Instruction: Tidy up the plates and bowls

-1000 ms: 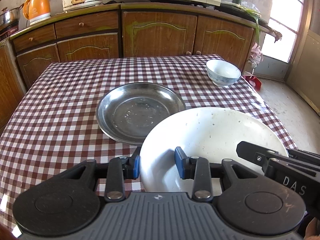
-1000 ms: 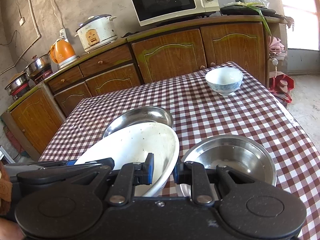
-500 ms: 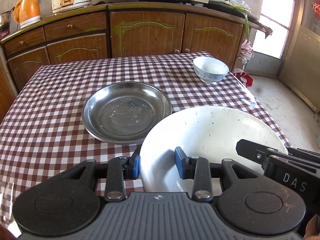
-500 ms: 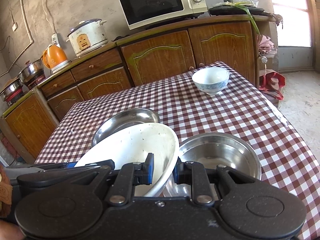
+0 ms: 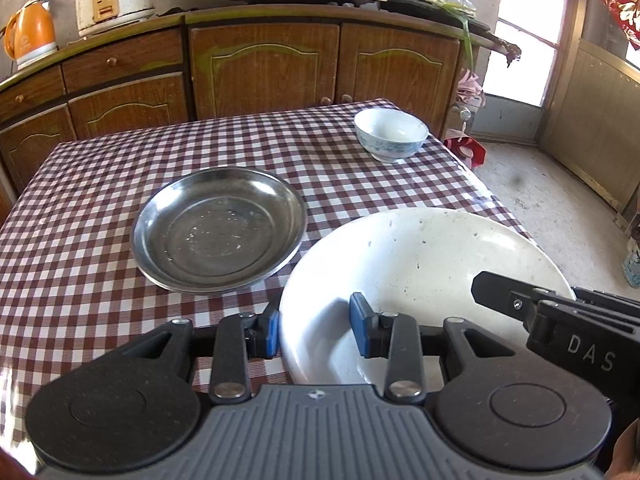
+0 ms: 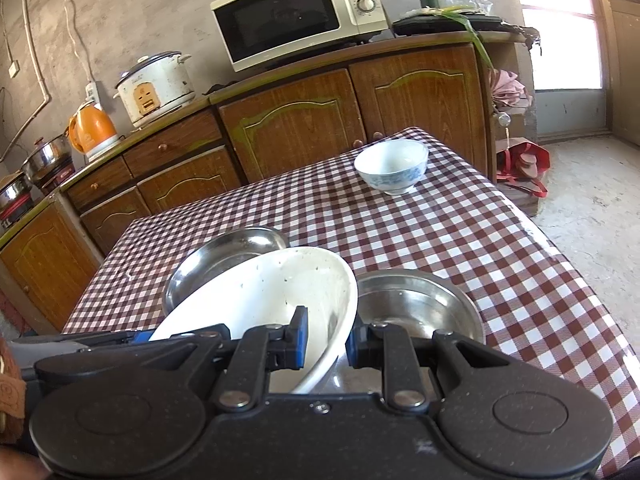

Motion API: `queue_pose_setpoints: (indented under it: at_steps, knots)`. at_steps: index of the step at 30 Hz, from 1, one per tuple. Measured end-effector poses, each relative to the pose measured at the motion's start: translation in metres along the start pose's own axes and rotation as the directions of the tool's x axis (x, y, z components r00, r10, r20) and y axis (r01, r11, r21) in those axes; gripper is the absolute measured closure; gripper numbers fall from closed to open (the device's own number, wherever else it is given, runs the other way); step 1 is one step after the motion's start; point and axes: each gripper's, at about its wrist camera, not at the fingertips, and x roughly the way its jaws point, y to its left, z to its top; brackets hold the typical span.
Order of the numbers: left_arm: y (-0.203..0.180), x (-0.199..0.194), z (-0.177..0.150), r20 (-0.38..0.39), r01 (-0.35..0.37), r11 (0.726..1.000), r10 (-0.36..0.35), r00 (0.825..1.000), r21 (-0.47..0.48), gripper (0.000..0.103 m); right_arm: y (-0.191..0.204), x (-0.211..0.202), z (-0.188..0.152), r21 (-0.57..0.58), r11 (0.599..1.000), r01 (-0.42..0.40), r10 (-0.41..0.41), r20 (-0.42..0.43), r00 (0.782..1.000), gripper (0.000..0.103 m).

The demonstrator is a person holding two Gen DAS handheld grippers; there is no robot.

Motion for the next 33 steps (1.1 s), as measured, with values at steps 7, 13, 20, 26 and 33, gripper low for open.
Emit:
queue_pose_setpoints:
  at_steps: [7, 13, 20, 26, 33]
  knots:
    - [-0.008, 0.005, 0.0, 0.0, 0.02, 0.999, -0.02, 1.0, 0.024, 0.068, -0.012, -0.003, 0.0, 0.02, 1.0, 0.019, -0.019, 0.009, 1.0, 0.078]
    - [-0.015, 0.009, 0.001, -0.005, 0.037, 0.998, -0.037, 0.999, 0.043, 0.068, -0.021, -0.004, 0.0, 0.036, 0.999, 0.034, -0.034, 0.014, 0.999, 0.078]
    - [-0.023, 0.014, 0.002, -0.007, 0.053, 0.997, -0.053, 0.999, 0.059, 0.068, -0.031, -0.003, 0.0, 0.051, 0.998, 0.048, -0.049, 0.016, 0.999, 0.078]
    - [-0.028, 0.018, 0.002, -0.01, 0.066, 0.995, -0.065, 0.998, 0.081, 0.068, -0.04, -0.001, 0.0, 0.069, 0.996, 0.06, -0.062, 0.015, 0.998, 0.078]
    - [-0.033, 0.026, 0.006, -0.008, 0.069, 0.993, -0.069, 0.998, 0.095, 0.068, -0.047, 0.005, 0.0, 0.079, 0.994, 0.079, -0.08, 0.009, 0.997, 0.078]
